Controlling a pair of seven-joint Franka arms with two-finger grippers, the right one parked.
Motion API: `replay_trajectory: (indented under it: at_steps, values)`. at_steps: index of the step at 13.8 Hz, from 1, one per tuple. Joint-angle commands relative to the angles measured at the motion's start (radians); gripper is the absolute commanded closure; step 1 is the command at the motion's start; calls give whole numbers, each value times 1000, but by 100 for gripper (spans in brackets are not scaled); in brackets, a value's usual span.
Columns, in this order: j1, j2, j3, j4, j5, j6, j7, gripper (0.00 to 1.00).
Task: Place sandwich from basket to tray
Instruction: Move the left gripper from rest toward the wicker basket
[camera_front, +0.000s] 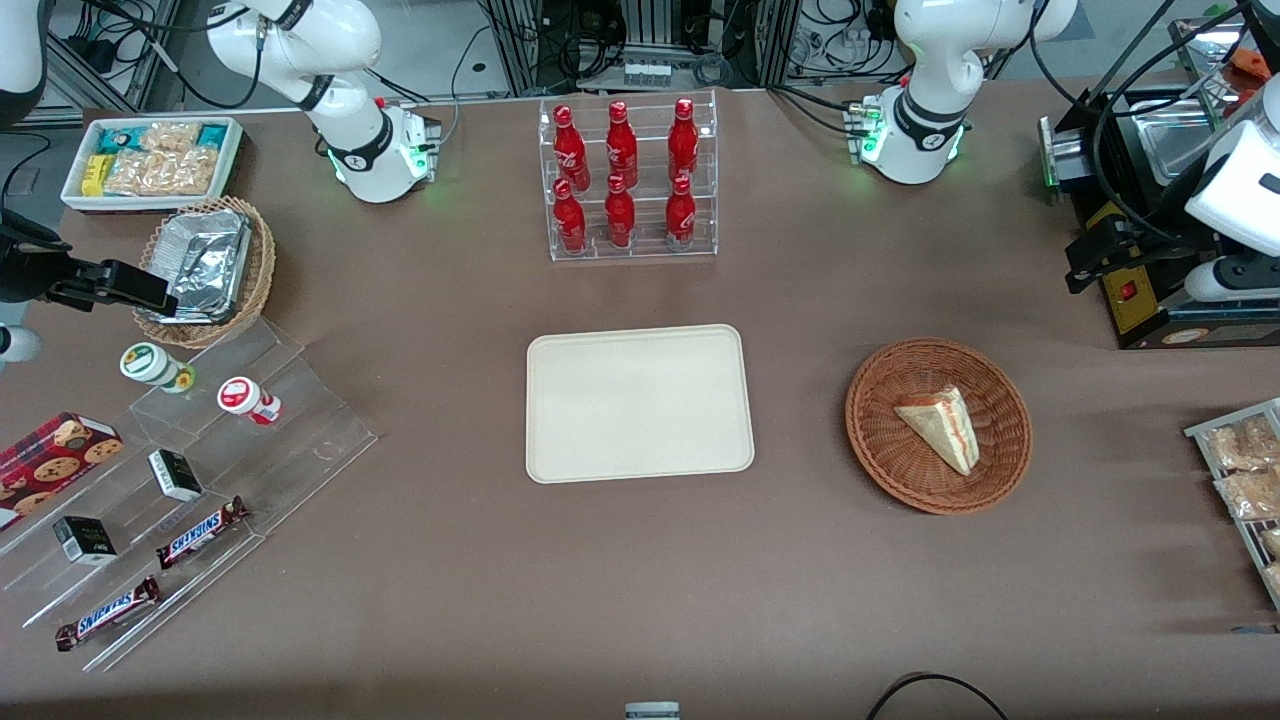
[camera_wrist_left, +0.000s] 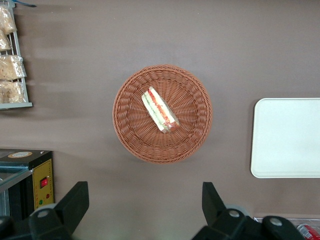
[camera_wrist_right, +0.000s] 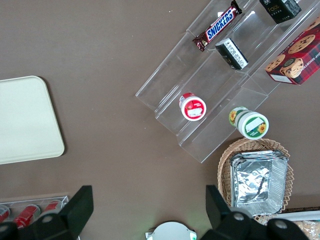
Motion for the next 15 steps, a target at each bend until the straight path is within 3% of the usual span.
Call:
replay_trajectory:
  at_steps: [1,6,10,15]
  values:
    - [-5,-19,4,4,0,-34,15,0]
    - [-5,34,4,-35,5,20,5,0]
    - [-5,17,3,-277,7,287,-60,0]
    - [-5,11,0,-579,7,685,-314,0]
